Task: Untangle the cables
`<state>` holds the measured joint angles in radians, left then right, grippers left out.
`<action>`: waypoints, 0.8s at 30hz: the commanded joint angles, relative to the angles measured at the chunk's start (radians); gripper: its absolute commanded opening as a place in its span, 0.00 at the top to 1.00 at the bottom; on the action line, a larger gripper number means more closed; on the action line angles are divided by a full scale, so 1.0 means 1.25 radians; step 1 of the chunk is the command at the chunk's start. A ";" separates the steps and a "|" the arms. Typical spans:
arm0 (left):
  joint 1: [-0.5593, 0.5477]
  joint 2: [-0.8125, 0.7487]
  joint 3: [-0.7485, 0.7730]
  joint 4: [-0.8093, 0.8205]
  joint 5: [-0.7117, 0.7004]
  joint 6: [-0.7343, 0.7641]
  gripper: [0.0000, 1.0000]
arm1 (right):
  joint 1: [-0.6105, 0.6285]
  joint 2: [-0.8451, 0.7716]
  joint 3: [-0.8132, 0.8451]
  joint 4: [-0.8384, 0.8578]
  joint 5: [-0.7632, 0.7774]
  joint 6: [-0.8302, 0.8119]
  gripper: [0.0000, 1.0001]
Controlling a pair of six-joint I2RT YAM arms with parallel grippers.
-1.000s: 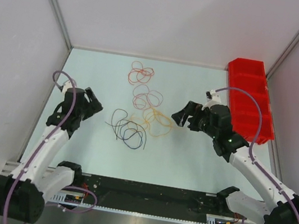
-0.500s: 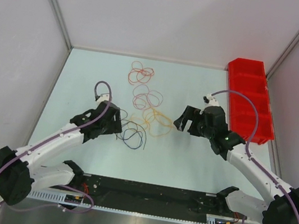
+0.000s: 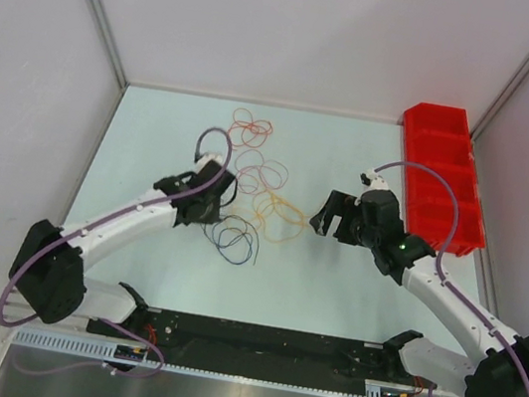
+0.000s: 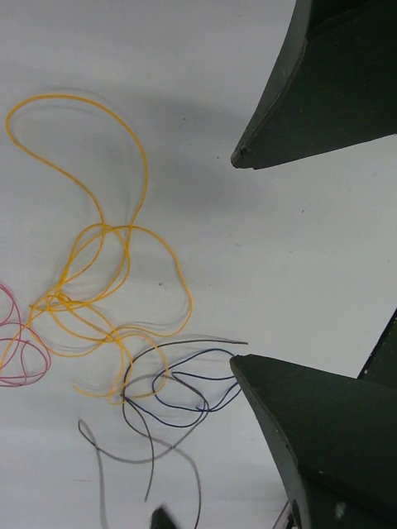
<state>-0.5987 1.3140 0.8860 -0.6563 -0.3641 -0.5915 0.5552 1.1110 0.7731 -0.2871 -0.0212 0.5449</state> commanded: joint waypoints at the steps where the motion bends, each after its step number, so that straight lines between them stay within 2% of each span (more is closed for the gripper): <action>1: -0.058 -0.091 0.402 -0.137 -0.134 0.081 1.00 | 0.004 -0.036 0.020 0.000 0.013 0.000 0.01; 3: -0.062 -0.088 0.526 -0.172 -0.113 0.098 1.00 | 0.004 -0.042 0.020 0.006 0.011 0.003 0.01; 4: -0.063 -0.066 0.633 -0.205 -0.098 0.113 1.00 | 0.004 -0.052 0.020 0.014 0.012 0.007 0.01; 7: -0.068 -0.038 0.734 -0.213 0.050 0.141 1.00 | 0.001 -0.076 0.031 0.012 0.017 0.011 0.01; 8: -0.071 -0.040 0.732 -0.188 0.090 0.142 1.00 | 0.000 -0.081 0.033 0.010 0.017 0.010 0.01; 9: -0.076 -0.051 0.716 -0.164 0.164 0.142 1.00 | -0.004 -0.089 0.037 0.004 0.017 0.010 0.01; 12: -0.082 -0.116 0.583 -0.024 0.283 0.131 1.00 | -0.023 -0.129 0.054 -0.024 0.039 0.007 0.01; 14: -0.081 -0.159 0.468 0.051 0.415 0.122 1.00 | -0.042 -0.165 0.063 -0.045 0.028 0.001 0.01; 15: -0.082 -0.172 0.430 0.132 0.465 0.121 1.00 | -0.062 -0.177 0.065 -0.051 0.026 -0.002 0.00; 16: -0.083 -0.183 0.360 0.165 0.548 0.112 1.00 | -0.073 -0.190 0.066 -0.061 -0.012 -0.003 0.00; 19: -0.089 -0.208 0.234 0.252 0.598 0.115 1.00 | -0.120 -0.227 0.074 -0.076 -0.092 0.005 0.00; 24: -0.092 -0.186 0.070 0.360 0.609 0.103 1.00 | -0.137 -0.246 0.075 -0.104 -0.195 0.044 0.03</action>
<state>-0.7074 1.0809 1.0687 -0.4053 0.2901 -0.4606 0.3889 0.8127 0.8345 -0.3698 -0.1360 0.5575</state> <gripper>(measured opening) 0.011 0.982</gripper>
